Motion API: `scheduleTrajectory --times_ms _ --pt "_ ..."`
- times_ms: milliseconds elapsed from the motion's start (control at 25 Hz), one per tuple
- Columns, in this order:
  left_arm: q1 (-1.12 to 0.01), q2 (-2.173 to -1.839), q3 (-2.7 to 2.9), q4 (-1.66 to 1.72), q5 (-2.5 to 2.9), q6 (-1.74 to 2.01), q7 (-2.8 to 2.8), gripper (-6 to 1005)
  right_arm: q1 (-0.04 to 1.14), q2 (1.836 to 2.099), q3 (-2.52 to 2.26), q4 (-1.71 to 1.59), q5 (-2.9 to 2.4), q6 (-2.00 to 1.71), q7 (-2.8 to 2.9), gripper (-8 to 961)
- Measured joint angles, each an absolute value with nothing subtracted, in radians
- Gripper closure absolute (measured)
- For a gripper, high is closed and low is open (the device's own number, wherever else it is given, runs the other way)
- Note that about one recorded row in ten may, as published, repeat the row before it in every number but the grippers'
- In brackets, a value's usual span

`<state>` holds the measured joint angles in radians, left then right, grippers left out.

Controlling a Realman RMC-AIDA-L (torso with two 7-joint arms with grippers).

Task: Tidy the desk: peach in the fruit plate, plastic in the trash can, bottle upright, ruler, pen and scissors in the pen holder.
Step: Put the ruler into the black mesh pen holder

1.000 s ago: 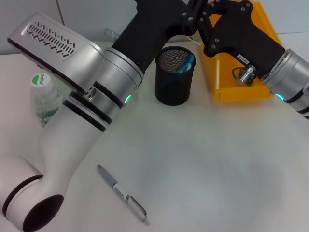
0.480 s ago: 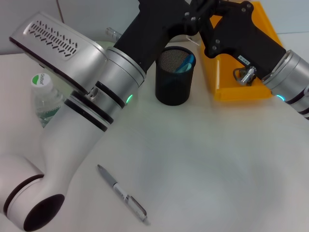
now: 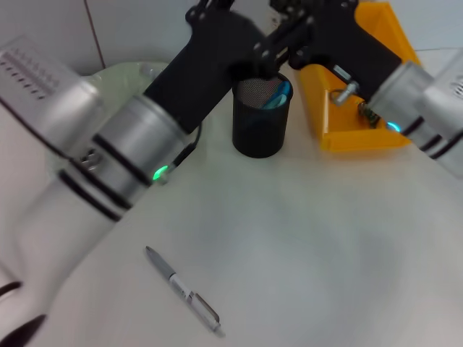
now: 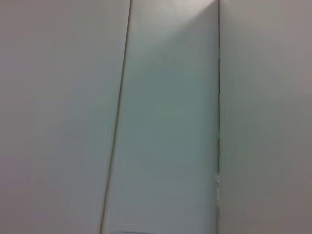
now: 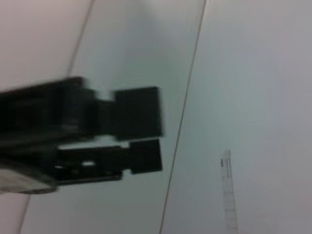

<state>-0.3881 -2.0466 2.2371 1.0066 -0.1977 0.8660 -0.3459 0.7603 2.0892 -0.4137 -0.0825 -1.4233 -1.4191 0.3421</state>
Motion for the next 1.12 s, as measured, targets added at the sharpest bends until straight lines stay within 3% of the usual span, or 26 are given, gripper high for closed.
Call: scheduleTrajectory --times_ms 200,360,640,1120 --pt "-0.272 -2.009 2.087 1.122 0.238 0.784 -0.731 144 0.807 2.09 -0.398 -0.016 -1.419 -1.319 0.342 933" --pt "-0.226 -2.0 2.003 1.158 0.424 0.797 -0.912 145 0.82 2.091 -0.364 0.013 -1.418 -1.267 0.342 932" --pt "-0.153 -2.007 1.817 1.18 0.672 0.942 -1.141 145 0.843 2.092 -0.334 0.051 -1.418 -1.176 0.342 929" --pt "-0.14 -2.029 1.67 1.155 0.806 1.064 -1.254 146 0.864 2.092 -0.3 0.108 -1.42 -1.083 0.337 924"
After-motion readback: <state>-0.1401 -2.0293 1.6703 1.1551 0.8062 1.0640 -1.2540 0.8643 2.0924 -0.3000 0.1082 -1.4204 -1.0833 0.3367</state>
